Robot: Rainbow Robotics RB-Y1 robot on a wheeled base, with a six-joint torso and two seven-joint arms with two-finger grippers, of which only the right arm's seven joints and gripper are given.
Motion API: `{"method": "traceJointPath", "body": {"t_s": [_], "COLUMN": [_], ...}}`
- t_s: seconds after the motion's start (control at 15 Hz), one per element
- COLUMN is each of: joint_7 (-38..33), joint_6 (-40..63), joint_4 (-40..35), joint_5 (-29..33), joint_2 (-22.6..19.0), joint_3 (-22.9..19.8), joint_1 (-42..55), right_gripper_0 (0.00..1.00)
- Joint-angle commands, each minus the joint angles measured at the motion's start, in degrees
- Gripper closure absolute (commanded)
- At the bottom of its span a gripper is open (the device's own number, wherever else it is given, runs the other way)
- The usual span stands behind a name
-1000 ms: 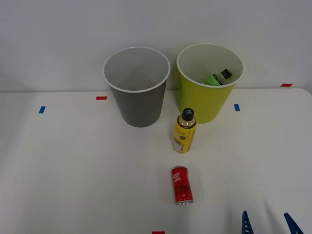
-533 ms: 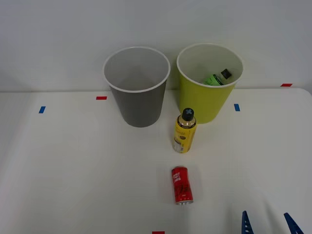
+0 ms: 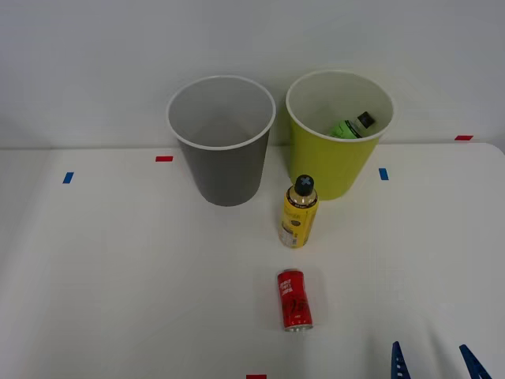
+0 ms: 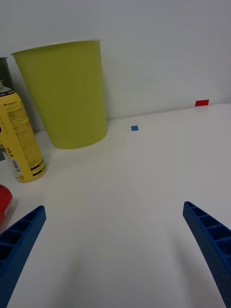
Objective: Put cans in the gray bin, plastic bottles in the light green bin
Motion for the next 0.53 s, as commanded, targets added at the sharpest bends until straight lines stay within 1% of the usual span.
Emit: {"method": "traceJointPath", "body": {"t_s": [0.07, 0.53], "joint_7": [0.00, 0.00], "joint_6": [0.00, 0.00], "joint_4": [0.00, 0.00], "joint_5": [0.00, 0.00], "joint_2": [0.00, 0.00], "joint_3": [0.00, 0.00], "joint_1": [0.00, 0.00], "right_gripper_0": [0.01, 0.01]}}
